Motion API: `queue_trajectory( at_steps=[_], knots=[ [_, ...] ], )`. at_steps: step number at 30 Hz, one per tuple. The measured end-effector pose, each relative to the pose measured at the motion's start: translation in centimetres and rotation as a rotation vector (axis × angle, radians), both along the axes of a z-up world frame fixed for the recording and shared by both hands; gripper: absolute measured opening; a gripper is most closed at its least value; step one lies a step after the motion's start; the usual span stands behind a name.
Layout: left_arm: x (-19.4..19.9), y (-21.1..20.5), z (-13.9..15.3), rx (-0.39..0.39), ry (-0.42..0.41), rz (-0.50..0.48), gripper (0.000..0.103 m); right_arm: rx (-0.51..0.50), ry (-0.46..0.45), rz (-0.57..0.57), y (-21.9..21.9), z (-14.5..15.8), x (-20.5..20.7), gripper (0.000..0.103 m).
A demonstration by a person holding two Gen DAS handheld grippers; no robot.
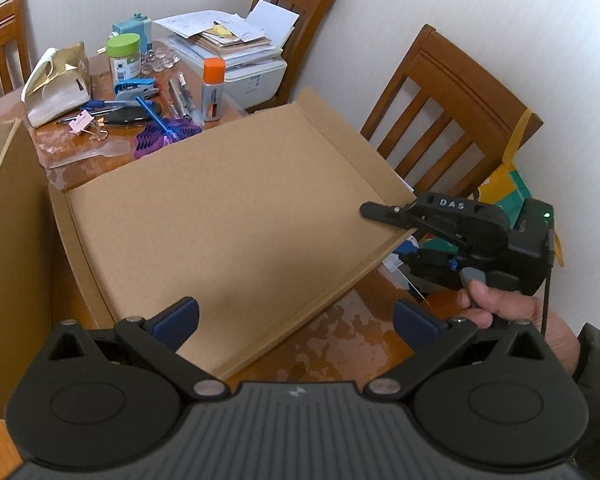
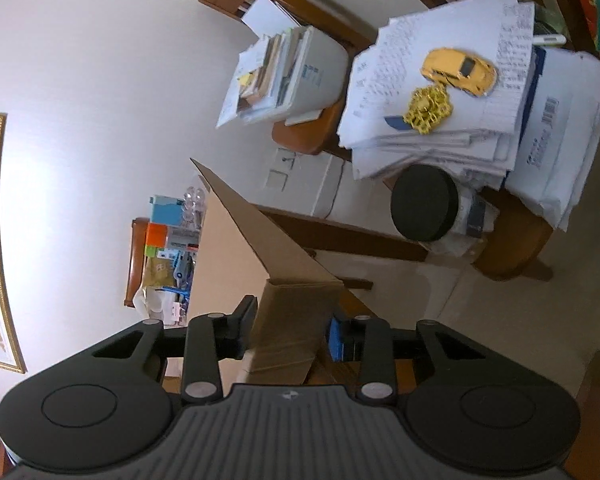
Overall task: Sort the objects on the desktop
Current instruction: 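Grasp the cardboard lid edge with the right gripper and lift it upright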
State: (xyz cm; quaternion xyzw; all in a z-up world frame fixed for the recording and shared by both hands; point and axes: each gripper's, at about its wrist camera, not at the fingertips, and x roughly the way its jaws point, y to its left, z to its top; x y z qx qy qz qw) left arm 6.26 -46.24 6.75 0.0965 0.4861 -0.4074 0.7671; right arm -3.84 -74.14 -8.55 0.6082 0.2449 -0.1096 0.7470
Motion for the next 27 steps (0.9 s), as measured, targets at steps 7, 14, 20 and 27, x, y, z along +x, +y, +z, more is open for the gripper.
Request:
queue_trajectory(
  at_steps=[7,14,20,27],
  knots=[
    [0.0,0.6,1.4,-0.028,0.001,0.011,0.103,-0.141,-0.05,0.009,0.7,4.6,-0.4,0.04],
    [0.4,3.0,3.1,-0.038,-0.001,0.066,0.103,-0.367,-0.086,0.054,2.9,10.9,-0.2,0.04],
    [0.8,5.8,5.2,-0.081,-0.001,0.094,0.103,-0.568,-0.125,0.062,6.8,15.4,-1.0,0.04],
    [1.4,10.2,8.7,-0.106,0.012,0.144,0.103,-0.799,-0.171,0.063,12.0,20.2,-2.5,0.04]
  ],
)
